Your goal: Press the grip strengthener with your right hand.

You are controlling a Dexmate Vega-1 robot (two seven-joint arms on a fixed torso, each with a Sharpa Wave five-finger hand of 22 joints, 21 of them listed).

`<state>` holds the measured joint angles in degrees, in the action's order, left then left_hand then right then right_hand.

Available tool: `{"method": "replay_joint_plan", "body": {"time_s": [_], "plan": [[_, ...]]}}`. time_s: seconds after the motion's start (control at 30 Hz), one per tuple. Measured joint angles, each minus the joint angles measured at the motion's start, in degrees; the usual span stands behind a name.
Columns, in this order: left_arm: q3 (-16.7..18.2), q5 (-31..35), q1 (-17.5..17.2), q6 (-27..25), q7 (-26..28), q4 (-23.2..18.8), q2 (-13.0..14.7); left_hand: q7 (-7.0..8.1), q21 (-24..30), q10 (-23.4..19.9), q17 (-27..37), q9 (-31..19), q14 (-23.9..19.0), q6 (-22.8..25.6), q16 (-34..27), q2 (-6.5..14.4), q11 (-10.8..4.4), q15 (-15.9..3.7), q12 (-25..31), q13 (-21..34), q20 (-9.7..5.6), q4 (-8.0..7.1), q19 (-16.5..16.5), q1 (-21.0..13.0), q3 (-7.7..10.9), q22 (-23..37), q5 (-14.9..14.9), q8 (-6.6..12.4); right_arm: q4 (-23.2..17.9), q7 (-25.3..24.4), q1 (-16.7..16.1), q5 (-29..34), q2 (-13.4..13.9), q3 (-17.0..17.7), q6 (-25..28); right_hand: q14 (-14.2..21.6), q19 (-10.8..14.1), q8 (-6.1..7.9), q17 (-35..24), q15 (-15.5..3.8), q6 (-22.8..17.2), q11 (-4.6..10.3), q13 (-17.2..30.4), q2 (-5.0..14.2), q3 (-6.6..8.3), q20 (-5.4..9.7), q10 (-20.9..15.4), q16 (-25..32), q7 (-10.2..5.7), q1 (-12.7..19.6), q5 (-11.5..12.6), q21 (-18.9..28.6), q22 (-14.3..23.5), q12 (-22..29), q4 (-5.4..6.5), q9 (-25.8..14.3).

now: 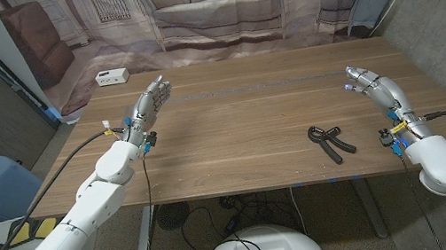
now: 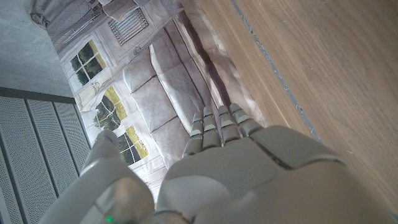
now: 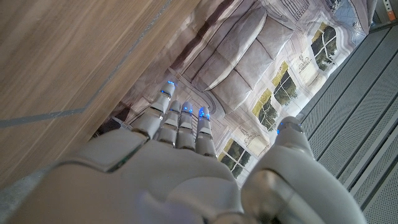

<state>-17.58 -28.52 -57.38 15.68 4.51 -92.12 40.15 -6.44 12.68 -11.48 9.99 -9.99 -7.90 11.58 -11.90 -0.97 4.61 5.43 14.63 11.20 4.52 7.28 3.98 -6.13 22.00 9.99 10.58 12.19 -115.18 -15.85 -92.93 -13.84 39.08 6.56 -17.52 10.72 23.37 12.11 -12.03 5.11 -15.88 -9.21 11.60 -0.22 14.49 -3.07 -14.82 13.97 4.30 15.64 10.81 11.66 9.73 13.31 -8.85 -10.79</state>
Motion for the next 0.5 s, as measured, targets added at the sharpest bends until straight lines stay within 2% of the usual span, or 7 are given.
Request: {"method": "replay_joint_plan", "body": {"time_s": [0.5], "plan": [[0.7,0.4,-1.4,-1.1,1.3,-2.0,0.9,-0.2,-0.4,-0.2,0.0,0.0,0.0,0.6,0.3,0.3,0.2,0.0,0.0,0.0,0.0,0.0,0.0,-0.3,0.0,0.0,0.0,0.0,-2.4,1.5,-4.8,2.3,-2.7,3.5,-0.1,0.3,1.0,0.0,0.1,-0.32,-0.2,0.0,0.3,-0.23,0.24,0.4,0.0,0.0,0.2,1.0,0.0,0.3,0.0,0.0,-0.24,0.0]]}}
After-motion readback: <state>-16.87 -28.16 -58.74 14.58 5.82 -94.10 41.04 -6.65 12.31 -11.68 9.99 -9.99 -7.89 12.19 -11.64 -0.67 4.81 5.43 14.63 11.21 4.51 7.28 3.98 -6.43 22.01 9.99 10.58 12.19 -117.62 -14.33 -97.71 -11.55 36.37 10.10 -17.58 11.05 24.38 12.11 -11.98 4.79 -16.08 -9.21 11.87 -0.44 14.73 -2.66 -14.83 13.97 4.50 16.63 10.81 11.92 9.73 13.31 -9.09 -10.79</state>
